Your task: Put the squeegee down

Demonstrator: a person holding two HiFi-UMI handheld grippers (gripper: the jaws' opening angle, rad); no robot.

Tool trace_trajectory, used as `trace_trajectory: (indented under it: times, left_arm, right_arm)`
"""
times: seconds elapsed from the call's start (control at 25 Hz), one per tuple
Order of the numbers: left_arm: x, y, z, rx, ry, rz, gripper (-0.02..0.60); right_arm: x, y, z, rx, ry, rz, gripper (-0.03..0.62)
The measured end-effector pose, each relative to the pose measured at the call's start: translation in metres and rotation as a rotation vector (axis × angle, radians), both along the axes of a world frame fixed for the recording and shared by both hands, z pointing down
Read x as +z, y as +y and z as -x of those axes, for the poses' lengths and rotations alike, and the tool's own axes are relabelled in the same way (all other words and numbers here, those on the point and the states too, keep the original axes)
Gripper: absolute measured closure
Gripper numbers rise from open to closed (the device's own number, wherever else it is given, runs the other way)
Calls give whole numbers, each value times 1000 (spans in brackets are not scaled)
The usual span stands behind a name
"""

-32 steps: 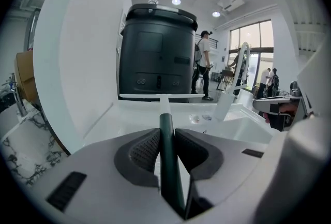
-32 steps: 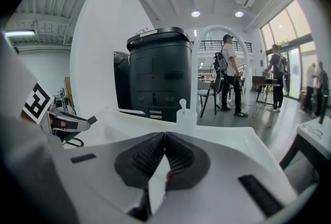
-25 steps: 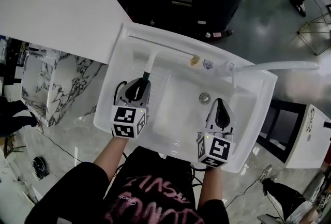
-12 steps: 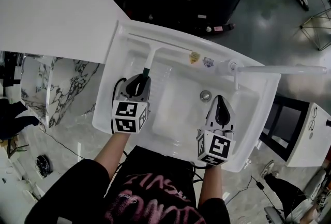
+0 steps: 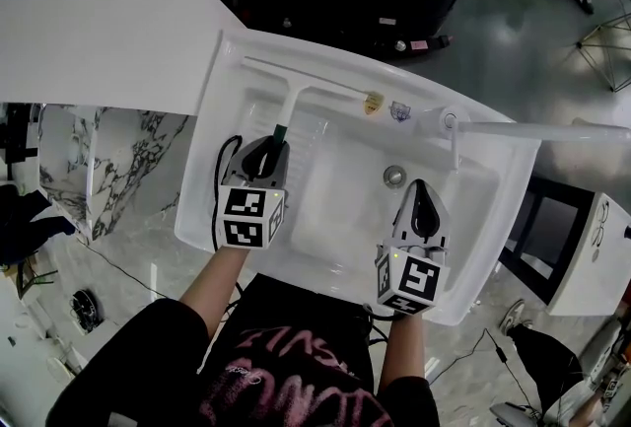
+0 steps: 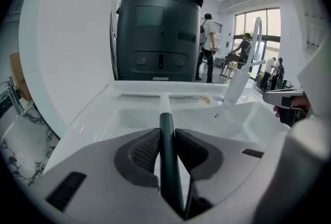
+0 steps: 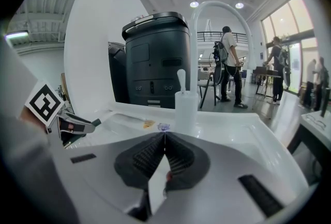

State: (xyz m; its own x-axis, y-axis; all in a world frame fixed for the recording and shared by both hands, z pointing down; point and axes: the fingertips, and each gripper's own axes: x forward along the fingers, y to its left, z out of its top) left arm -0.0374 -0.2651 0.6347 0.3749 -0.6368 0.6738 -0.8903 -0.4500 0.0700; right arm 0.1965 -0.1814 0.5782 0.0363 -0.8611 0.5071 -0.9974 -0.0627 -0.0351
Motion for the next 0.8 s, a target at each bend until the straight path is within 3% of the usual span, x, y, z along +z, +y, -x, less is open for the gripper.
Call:
trace_trajectory:
  times: [0.8]
  left_arm:
    - [24, 1, 4, -17, -45, 45, 485]
  right_arm:
    - [12, 15, -13, 7, 27, 41, 574]
